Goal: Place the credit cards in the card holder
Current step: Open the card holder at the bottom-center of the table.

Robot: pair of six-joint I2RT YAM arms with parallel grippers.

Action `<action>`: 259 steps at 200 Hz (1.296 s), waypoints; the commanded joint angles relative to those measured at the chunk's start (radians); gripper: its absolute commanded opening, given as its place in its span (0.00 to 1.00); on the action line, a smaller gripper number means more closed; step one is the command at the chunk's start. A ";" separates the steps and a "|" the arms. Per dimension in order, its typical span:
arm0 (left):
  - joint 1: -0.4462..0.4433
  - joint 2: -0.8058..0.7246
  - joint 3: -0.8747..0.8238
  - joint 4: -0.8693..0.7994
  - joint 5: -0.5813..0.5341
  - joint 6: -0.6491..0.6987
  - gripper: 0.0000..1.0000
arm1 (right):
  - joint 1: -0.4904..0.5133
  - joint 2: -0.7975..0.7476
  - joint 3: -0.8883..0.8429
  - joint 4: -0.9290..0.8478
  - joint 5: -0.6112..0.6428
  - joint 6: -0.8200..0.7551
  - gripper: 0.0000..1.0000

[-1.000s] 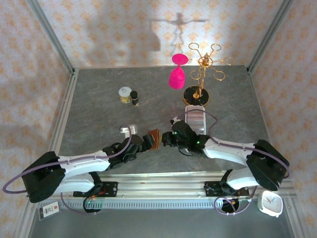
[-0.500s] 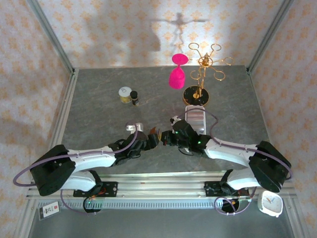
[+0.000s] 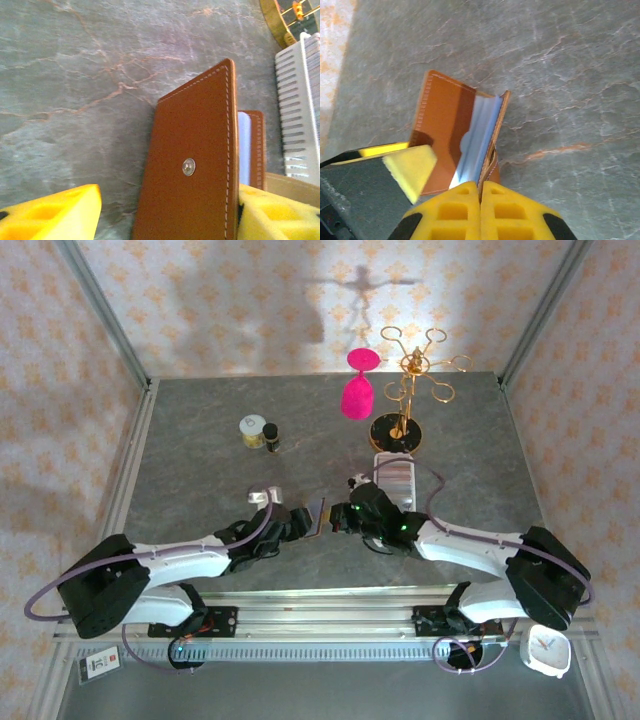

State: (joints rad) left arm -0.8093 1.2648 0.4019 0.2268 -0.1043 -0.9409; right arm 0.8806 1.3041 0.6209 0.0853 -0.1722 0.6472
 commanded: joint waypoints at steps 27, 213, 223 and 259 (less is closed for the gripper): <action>0.018 -0.047 -0.066 -0.047 -0.051 0.007 0.48 | 0.004 -0.014 -0.007 -0.074 0.146 0.035 0.00; 0.017 -0.235 -0.239 -0.076 0.116 -0.052 0.15 | 0.053 0.027 -0.080 -0.147 0.175 0.097 0.00; 0.017 -0.253 -0.229 -0.104 0.112 -0.043 0.26 | 0.056 0.019 -0.082 -0.142 0.173 0.095 0.00; 0.017 -0.331 -0.184 -0.236 0.052 -0.018 0.43 | 0.072 0.000 -0.072 -0.125 0.159 0.078 0.00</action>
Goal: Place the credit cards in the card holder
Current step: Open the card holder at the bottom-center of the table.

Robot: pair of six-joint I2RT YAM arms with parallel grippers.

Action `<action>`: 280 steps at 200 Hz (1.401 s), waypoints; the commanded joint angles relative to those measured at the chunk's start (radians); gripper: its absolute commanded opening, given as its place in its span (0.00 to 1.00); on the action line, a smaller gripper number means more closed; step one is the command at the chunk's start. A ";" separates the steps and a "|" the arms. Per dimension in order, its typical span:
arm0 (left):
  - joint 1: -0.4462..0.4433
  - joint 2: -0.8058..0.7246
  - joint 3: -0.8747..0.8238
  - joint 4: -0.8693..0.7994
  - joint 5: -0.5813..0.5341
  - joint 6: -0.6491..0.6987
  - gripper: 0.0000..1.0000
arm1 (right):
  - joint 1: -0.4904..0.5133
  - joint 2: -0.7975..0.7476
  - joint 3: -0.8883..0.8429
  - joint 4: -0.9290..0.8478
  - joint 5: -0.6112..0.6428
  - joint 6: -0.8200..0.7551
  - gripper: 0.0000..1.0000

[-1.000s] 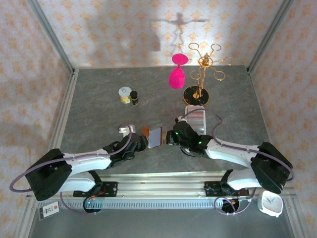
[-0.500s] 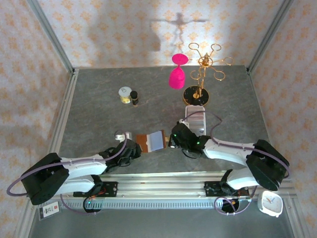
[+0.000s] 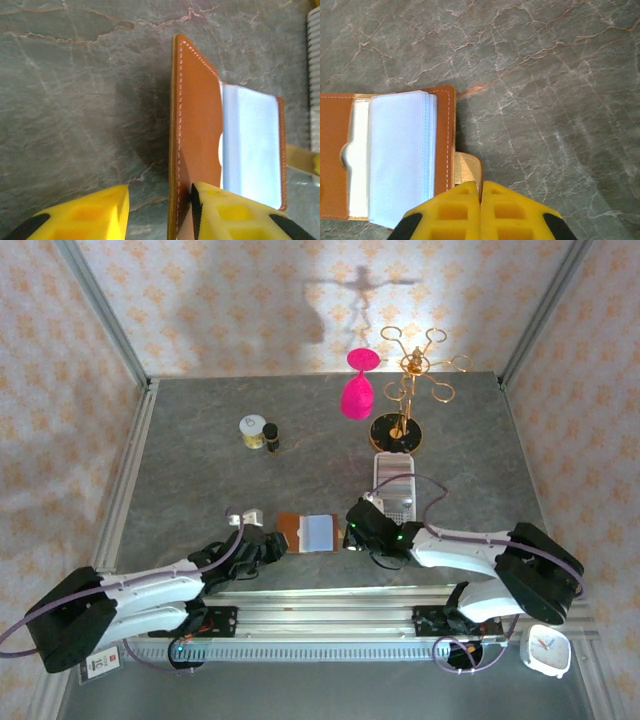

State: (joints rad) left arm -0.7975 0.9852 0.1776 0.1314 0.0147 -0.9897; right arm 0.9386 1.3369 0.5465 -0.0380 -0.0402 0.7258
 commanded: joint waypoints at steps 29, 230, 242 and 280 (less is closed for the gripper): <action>0.005 -0.138 0.097 -0.277 -0.176 0.060 0.53 | 0.027 -0.047 0.023 0.005 0.016 -0.009 0.00; -0.049 0.284 0.232 0.191 0.112 0.053 0.62 | 0.048 -0.139 0.030 0.039 -0.013 -0.015 0.00; -0.055 0.310 0.237 0.192 0.106 0.057 0.63 | 0.048 -0.139 0.029 0.042 -0.012 -0.016 0.00; -0.058 0.381 0.250 0.149 0.059 0.058 0.63 | 0.048 -0.137 0.023 0.047 -0.009 -0.014 0.00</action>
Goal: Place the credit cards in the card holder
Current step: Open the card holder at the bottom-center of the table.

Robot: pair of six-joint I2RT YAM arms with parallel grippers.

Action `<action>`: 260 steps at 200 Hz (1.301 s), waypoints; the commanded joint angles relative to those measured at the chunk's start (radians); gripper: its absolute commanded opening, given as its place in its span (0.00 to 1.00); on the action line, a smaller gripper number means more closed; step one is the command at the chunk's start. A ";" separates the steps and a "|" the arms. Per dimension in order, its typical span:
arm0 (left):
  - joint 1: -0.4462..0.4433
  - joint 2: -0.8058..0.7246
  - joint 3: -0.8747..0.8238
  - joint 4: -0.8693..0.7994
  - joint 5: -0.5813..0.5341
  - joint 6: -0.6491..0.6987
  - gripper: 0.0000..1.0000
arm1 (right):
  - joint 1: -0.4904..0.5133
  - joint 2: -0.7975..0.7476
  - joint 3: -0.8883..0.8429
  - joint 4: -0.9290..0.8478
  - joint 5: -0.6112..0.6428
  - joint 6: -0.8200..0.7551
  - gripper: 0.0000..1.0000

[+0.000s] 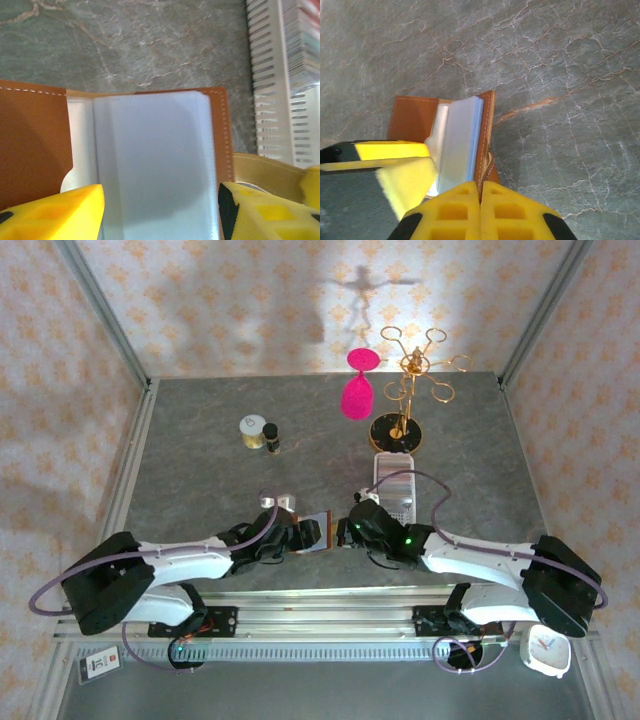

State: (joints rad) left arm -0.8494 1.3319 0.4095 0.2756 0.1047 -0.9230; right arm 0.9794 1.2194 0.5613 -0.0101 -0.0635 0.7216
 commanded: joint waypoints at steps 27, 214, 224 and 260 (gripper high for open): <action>-0.009 0.071 0.013 0.021 -0.019 -0.020 0.63 | 0.007 -0.022 0.004 0.025 0.013 -0.008 0.00; -0.025 0.207 0.040 -0.099 -0.059 0.040 0.31 | 0.007 -0.013 0.014 -0.003 0.057 0.018 0.00; -0.028 0.196 0.046 -0.120 -0.074 0.041 0.31 | 0.007 -0.017 0.011 0.002 0.054 0.019 0.00; -0.031 0.120 0.050 -0.116 -0.071 0.013 0.34 | 0.007 -0.026 0.004 0.022 0.037 0.020 0.00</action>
State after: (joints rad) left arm -0.8711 1.4757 0.4690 0.2871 0.0399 -0.8925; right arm 0.9794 1.2179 0.5610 -0.0074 -0.0326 0.7307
